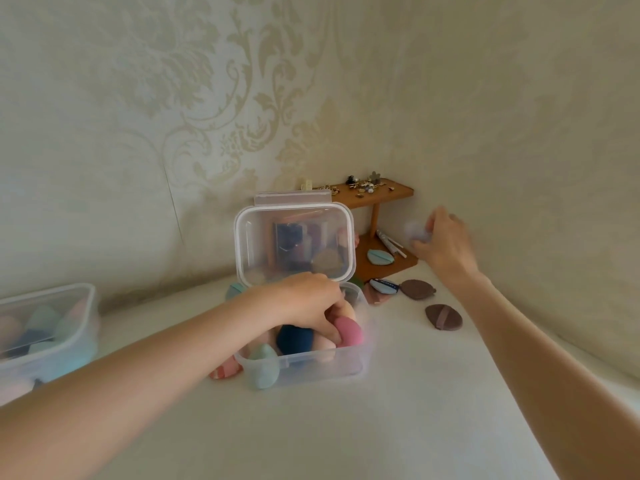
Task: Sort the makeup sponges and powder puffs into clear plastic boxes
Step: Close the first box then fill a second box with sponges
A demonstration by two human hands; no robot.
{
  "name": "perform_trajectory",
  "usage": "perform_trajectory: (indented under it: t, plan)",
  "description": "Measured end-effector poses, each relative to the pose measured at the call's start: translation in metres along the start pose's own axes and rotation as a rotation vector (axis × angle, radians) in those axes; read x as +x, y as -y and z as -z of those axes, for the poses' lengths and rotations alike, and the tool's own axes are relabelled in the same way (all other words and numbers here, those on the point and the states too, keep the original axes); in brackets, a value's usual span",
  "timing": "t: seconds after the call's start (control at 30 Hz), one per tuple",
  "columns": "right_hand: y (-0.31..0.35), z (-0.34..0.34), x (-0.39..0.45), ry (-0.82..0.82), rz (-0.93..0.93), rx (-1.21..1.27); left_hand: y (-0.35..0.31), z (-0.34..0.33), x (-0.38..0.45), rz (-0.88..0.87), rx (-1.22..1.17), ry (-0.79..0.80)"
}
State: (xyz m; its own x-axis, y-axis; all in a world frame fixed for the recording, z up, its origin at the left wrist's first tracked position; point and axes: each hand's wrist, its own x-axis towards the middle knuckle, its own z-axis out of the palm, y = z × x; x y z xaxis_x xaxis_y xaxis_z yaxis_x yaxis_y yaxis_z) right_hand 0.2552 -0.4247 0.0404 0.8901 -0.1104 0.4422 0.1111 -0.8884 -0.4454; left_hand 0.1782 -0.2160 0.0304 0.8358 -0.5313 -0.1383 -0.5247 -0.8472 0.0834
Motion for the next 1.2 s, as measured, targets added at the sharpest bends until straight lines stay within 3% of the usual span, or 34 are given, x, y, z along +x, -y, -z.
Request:
perform_trajectory:
  t: [0.07, 0.13, 0.17, 0.23, 0.3, 0.4, 0.57, 0.7, 0.9, 1.03, 1.2]
  plan:
    - [0.024, 0.017, -0.011, 0.118, -0.059, 0.422, 0.000, -0.002, -0.003, 0.010, -0.009, -0.010]
    - [0.046, 0.037, -0.028, 0.531, -0.171, 0.989, -0.001, -0.001, -0.008, 0.006, -0.063, -0.026]
    - [0.053, 0.042, -0.036, 0.798, -0.181, 1.129, -0.001, -0.002, -0.011, 0.004, -0.113, -0.028]
    - [0.061, 0.042, -0.052, 1.217, -0.066, 1.056, -0.002, -0.003, -0.018, 0.029, -0.261, -0.024]
    - [0.064, 0.030, -0.064, 1.418, 0.033, 0.877, -0.003, -0.006, -0.026, 0.113, -0.493, -0.041]
    - [0.068, 0.020, -0.067, 1.449, -0.049, 0.824, -0.005, -0.005, -0.036, 0.184, -0.738, -0.118]
    - [0.078, 0.014, -0.072, 1.400, -0.010, 0.700, 0.011, 0.009, -0.052, 0.107, -0.461, -0.157]
    - [0.084, 0.006, -0.076, 1.375, -0.028, 0.698, 0.024, 0.001, -0.064, 0.216, -0.415, -0.240]
    - [0.083, 0.005, -0.080, 1.338, -0.034, 0.711, 0.012, -0.008, -0.055, 0.224, -0.371, -0.324]
    - [0.086, 0.007, -0.081, 1.357, -0.051, 0.676, 0.001, -0.007, -0.043, 0.294, -0.347, -0.263]
    - [0.091, 0.006, -0.082, 1.399, -0.064, 0.576, 0.017, -0.002, -0.054, 0.281, -0.620, -0.206]
